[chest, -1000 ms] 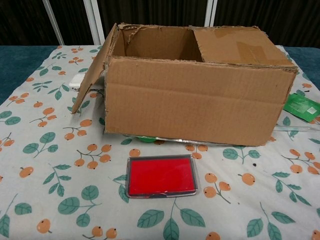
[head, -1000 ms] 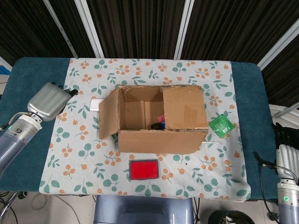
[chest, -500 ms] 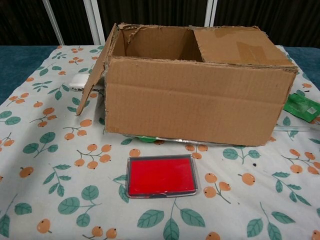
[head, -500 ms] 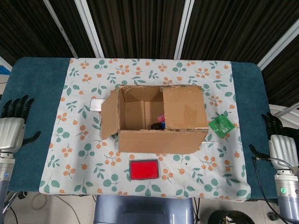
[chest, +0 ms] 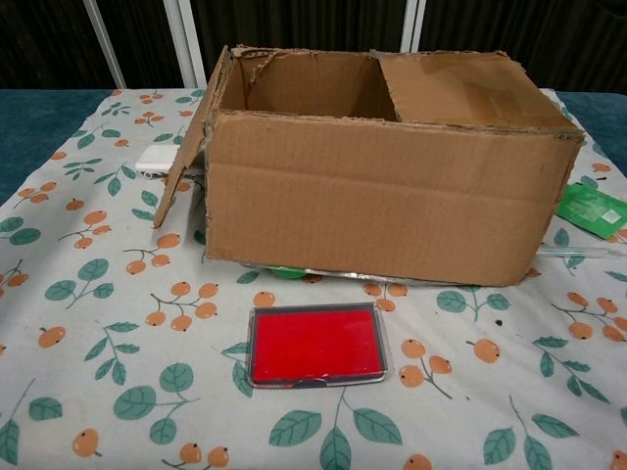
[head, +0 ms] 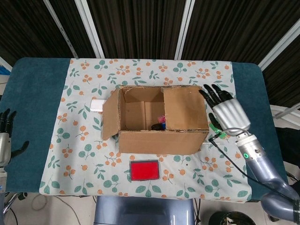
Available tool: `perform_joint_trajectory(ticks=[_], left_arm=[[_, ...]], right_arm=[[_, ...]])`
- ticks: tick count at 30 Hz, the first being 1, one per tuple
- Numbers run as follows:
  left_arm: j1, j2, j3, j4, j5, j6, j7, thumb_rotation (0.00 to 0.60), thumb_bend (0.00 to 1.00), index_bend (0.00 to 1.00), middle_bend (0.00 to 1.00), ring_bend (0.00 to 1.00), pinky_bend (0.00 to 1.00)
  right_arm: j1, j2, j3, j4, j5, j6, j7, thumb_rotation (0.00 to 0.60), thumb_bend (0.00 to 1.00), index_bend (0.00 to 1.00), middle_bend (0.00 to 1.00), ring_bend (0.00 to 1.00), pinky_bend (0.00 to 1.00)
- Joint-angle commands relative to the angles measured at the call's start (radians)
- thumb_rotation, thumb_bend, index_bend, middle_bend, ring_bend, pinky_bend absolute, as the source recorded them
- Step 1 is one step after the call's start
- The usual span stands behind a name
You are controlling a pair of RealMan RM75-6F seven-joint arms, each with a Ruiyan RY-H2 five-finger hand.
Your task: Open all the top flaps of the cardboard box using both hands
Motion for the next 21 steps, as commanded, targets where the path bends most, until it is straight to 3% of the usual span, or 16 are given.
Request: perform_joint_trajectory(ticks=[1, 4, 7, 11, 21], left_arm=[[0.01, -0.002, -0.013, 0.016, 0.015, -0.009, -0.014, 0.6, 0.18, 0.0, 0.0, 0.0, 0.0], [0.025, -0.001, -0.035, 0.001, 0.01, -0.022, -0.057, 0.6, 0.18, 0.0, 0.0, 0.0, 0.0], [0.033, 0.002, -0.045, 0.001, 0.017, -0.037, -0.074, 0.6, 0.19, 0.0, 0.0, 0.0, 0.0], [0.04, 0.003, -0.057, 0.004, 0.019, -0.056, -0.085, 0.6, 0.19, 0.0, 0.0, 0.0, 0.0], [0.056, 0.004, -0.09, 0.003, 0.021, -0.101, -0.099, 0.6, 0.19, 0.0, 0.0, 0.0, 0.0]], right_arm=[[0.116, -0.021, 0.035, 0.006, 0.064, -0.11, -0.069, 0.6, 0.9, 0.17, 0.1, 0.08, 0.23], [0.236, -0.075, 0.045, 0.052, 0.104, -0.209, -0.115, 0.6, 1.0, 0.27, 0.18, 0.12, 0.24], [0.311, -0.118, 0.037, 0.094, 0.126, -0.261, -0.143, 0.6, 1.0, 0.38, 0.28, 0.19, 0.26], [0.391, -0.164, 0.015, 0.149, 0.149, -0.332, -0.162, 0.6, 1.0, 0.46, 0.33, 0.23, 0.26], [0.537, -0.264, -0.062, 0.287, 0.152, -0.452, -0.159, 0.6, 1.0, 0.52, 0.38, 0.26, 0.27]])
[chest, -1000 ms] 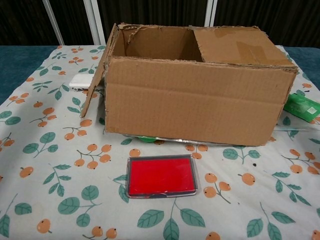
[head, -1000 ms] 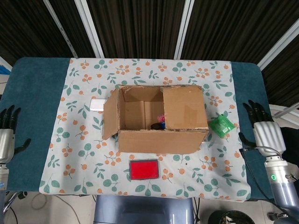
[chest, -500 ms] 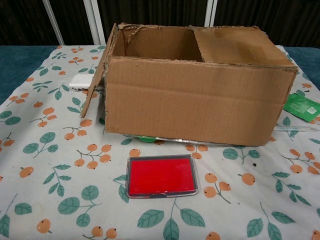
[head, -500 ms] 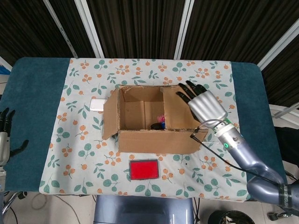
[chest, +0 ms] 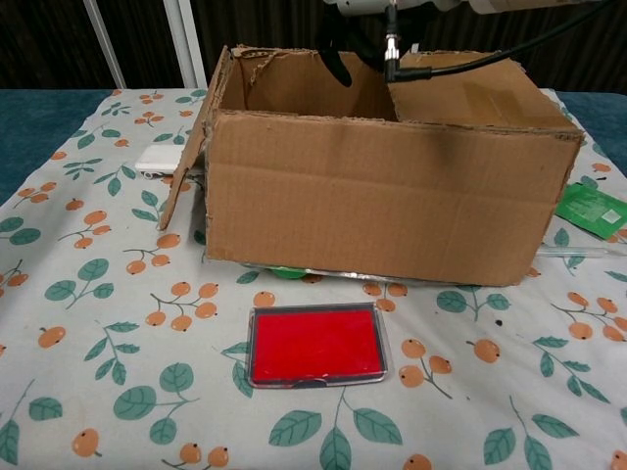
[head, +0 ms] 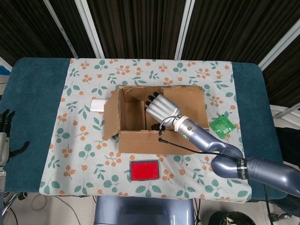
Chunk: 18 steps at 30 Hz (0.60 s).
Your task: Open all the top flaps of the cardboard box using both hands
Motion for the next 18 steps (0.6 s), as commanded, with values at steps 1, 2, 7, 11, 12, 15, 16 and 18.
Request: perform_joint_trajectory(ticks=[1, 2, 7, 11, 12, 15, 16, 18], left_arm=[[0.003, -0.001, -0.007, 0.001, 0.003, -0.008, -0.001, 0.6, 0.19, 0.0, 0.0, 0.0, 0.0], [0.005, -0.001, -0.009, 0.001, 0.004, -0.011, -0.001, 0.6, 0.19, 0.0, 0.0, 0.0, 0.0], [0.012, -0.002, -0.025, -0.002, 0.004, -0.024, -0.005, 0.6, 0.19, 0.0, 0.0, 0.0, 0.0], [0.017, -0.001, -0.033, -0.006, 0.007, -0.036, -0.006, 0.6, 0.19, 0.0, 0.0, 0.0, 0.0], [0.018, -0.001, -0.034, -0.007, 0.008, -0.04, -0.006, 0.6, 0.19, 0.0, 0.0, 0.0, 0.0], [0.02, -0.001, -0.038, -0.011, 0.01, -0.047, -0.006, 0.6, 0.19, 0.0, 0.0, 0.0, 0.0], [0.021, -0.001, -0.039, -0.011, 0.01, -0.048, -0.006, 0.6, 0.19, 0.0, 0.0, 0.0, 0.0], [0.022, -0.001, -0.042, -0.013, 0.011, -0.052, -0.006, 0.6, 0.19, 0.0, 0.0, 0.0, 0.0]], right_arm=[[0.027, -0.022, -0.024, 0.036, -0.009, -0.027, 0.013, 0.6, 1.0, 0.53, 0.38, 0.26, 0.27], [0.034, -0.024, -0.031, 0.047, -0.013, -0.035, 0.017, 0.6, 1.0, 0.53, 0.39, 0.26, 0.27], [0.068, -0.013, -0.075, 0.089, -0.056, -0.072, 0.02, 0.6, 1.0, 0.57, 0.41, 0.26, 0.27], [0.091, 0.011, -0.11, 0.108, -0.088, -0.101, 0.012, 0.6, 1.0, 0.6, 0.44, 0.27, 0.27], [0.098, 0.019, -0.12, 0.112, -0.098, -0.11, 0.008, 0.6, 1.0, 0.61, 0.44, 0.27, 0.27], [0.109, 0.033, -0.135, 0.113, -0.114, -0.12, 0.005, 0.6, 1.0, 0.61, 0.45, 0.27, 0.27], [0.111, 0.036, -0.138, 0.112, -0.117, -0.122, 0.006, 0.6, 1.0, 0.61, 0.45, 0.27, 0.27], [0.116, 0.043, -0.146, 0.111, -0.126, -0.125, 0.006, 0.6, 1.0, 0.62, 0.46, 0.27, 0.27]])
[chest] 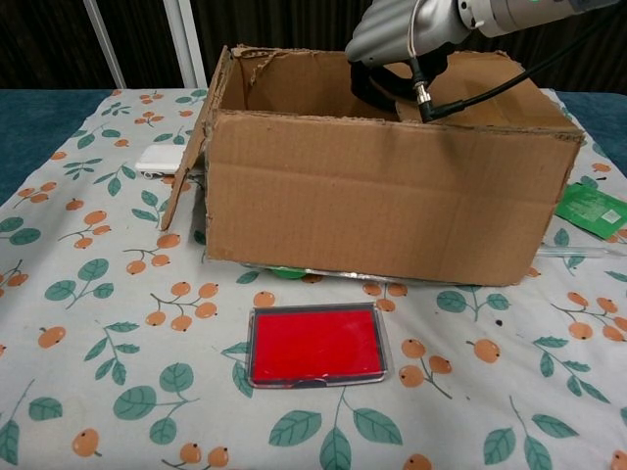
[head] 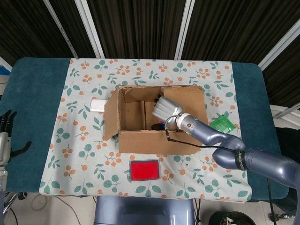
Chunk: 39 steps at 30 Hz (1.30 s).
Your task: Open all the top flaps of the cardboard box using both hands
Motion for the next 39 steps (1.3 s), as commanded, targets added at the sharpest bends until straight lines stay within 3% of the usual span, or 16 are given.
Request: perform_joint_trajectory(ticks=[1, 15, 39], left_arm=[[0.002, 0.001, -0.002, -0.001, 0.001, -0.004, 0.001, 0.6, 0.19, 0.0, 0.0, 0.0, 0.0], [0.012, 0.01, -0.02, -0.017, -0.001, -0.036, -0.008, 0.6, 0.19, 0.0, 0.0, 0.0, 0.0], [0.023, 0.015, -0.036, -0.025, 0.008, -0.055, -0.006, 0.6, 0.19, 0.0, 0.0, 0.0, 0.0]], right_arm=[[0.007, 0.008, -0.01, -0.001, -0.011, -0.005, -0.001, 0.6, 1.0, 0.63, 0.46, 0.27, 0.27], [0.044, 0.077, -0.05, -0.031, -0.076, -0.001, -0.03, 0.6, 1.0, 0.64, 0.47, 0.27, 0.27], [0.074, 0.293, -0.092, -0.169, 0.064, -0.015, -0.17, 0.6, 1.0, 0.65, 0.48, 0.26, 0.27]])
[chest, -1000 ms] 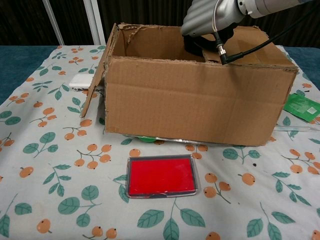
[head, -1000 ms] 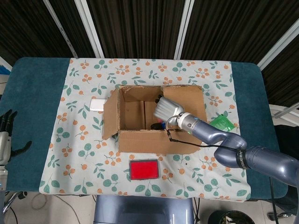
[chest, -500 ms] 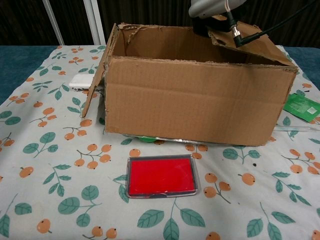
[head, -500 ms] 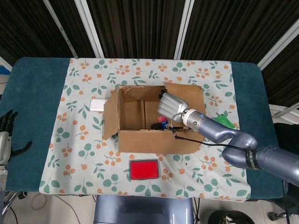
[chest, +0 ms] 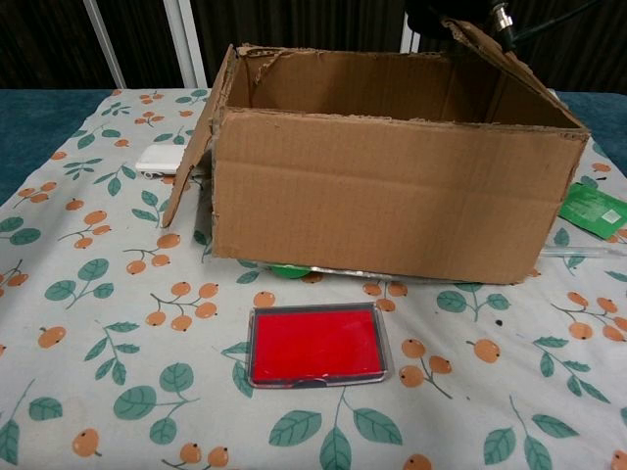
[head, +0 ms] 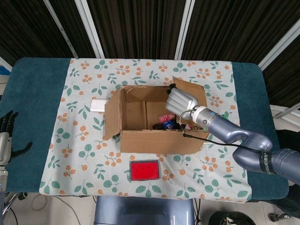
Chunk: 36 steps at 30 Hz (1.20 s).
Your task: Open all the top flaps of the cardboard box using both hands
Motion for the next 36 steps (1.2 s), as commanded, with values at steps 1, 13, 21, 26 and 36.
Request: perform_joint_trajectory(ticks=[1, 13, 21, 26, 36], left_arm=[[0.001, 0.001, -0.001, -0.001, 0.001, -0.001, 0.0, 0.6, 0.19, 0.0, 0.0, 0.0, 0.0], [0.005, 0.004, -0.005, -0.006, 0.0, -0.016, -0.004, 0.6, 0.19, 0.0, 0.0, 0.0, 0.0], [0.006, 0.005, -0.009, -0.007, 0.0, -0.022, -0.005, 0.6, 0.19, 0.0, 0.0, 0.0, 0.0], [0.007, 0.006, -0.01, -0.008, -0.001, -0.025, -0.007, 0.6, 0.19, 0.0, 0.0, 0.0, 0.0], [0.008, 0.009, -0.012, -0.011, 0.0, -0.031, -0.014, 0.6, 0.19, 0.0, 0.0, 0.0, 0.0]], right_arm=[[0.015, 0.03, -0.012, -0.019, 0.04, -0.014, -0.024, 0.6, 1.0, 0.65, 0.48, 0.26, 0.27], [0.072, 0.117, -0.053, -0.073, 0.135, -0.042, -0.07, 0.6, 1.0, 0.65, 0.48, 0.26, 0.27], [0.097, 0.153, -0.064, -0.105, 0.157, -0.052, -0.053, 0.6, 1.0, 0.65, 0.48, 0.26, 0.27], [0.108, 0.166, -0.077, -0.109, 0.164, -0.063, -0.052, 0.6, 1.0, 0.65, 0.47, 0.26, 0.27], [0.124, 0.19, -0.099, -0.113, 0.166, -0.069, -0.054, 0.6, 1.0, 0.59, 0.47, 0.26, 0.26]])
